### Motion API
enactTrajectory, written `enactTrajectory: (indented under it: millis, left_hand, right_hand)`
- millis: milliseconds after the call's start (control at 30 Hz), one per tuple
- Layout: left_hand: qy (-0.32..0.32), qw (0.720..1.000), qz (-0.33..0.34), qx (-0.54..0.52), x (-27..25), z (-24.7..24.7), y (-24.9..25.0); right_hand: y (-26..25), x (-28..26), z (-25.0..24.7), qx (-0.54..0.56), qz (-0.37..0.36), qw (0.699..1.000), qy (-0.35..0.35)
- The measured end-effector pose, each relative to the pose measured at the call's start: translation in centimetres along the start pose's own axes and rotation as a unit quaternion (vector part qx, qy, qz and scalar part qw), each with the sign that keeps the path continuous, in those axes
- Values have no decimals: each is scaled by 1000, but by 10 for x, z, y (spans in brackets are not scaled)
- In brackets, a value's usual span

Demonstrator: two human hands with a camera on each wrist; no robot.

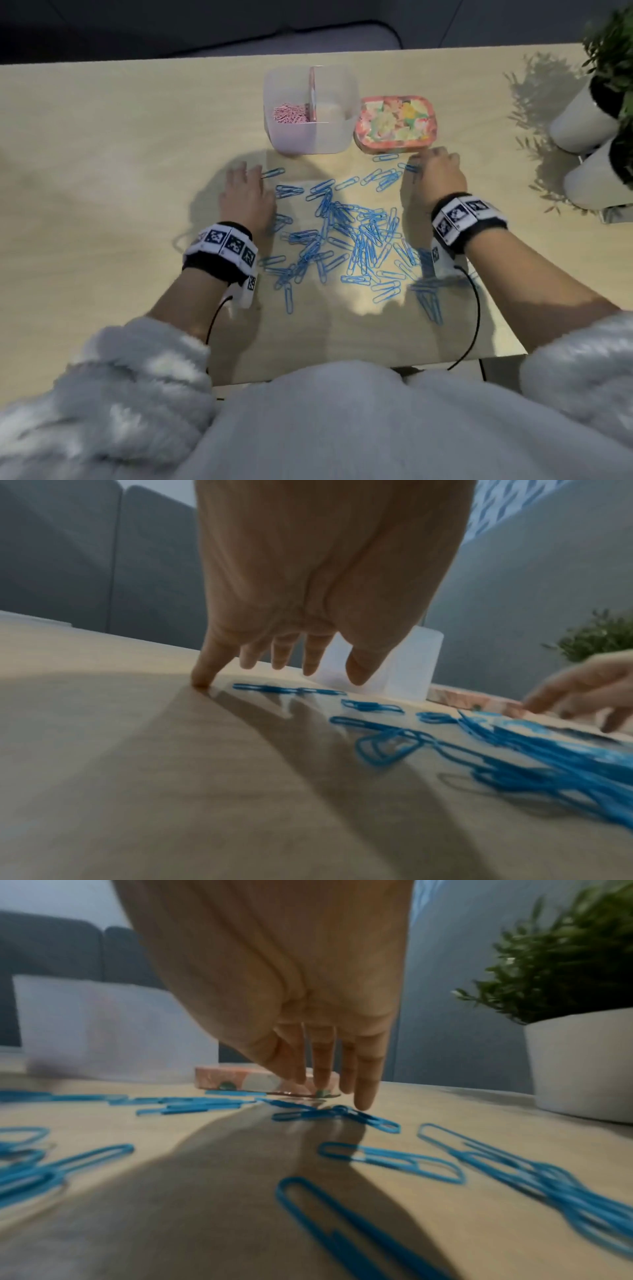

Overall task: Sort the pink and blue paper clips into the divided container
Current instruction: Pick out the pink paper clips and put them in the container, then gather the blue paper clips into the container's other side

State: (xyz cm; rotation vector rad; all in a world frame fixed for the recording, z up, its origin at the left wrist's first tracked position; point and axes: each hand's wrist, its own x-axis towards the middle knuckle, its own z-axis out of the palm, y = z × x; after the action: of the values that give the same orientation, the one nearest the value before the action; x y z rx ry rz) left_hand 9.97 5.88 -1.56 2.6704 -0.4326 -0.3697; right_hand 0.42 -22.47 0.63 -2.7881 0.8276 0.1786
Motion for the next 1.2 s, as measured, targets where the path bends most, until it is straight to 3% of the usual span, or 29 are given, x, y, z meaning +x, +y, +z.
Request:
enactTrajectory:
  millis: [100, 200, 367, 533, 633, 867, 1100, 1200]
  left_hand:
    - [-67, 995, -5, 77, 7, 7, 18]
    - [-84, 990, 6, 113, 2, 15, 35]
    - [-81, 980, 119, 141, -12, 35, 45]
    - [-49, 982, 149, 103, -14, 35, 56]
    - [-61, 980, 168, 94, -15, 32, 60]
    - [-59, 989, 134, 28, -11, 24, 59]
    - [-52, 993, 103, -27, -15, 15, 55]
    - [-40, 993, 104, -49, -15, 10, 59]
  right_hand:
    - [-17, 7, 11, -32, -67, 997, -20]
    - [-37, 1, 21, -53, -123, 990, -30]
    - [-60, -22, 35, -16, -211, 976, -57]
    - [-70, -34, 36, -23, -220, 970, -95]
    - [-73, -35, 34, 33, -216, 971, -100]
    - [-66, -24, 16, -4, -245, 962, -125]
    - [-69, 9, -50, 148, -161, 974, -65]
    - [-88, 38, -73, 158, -117, 980, -43]
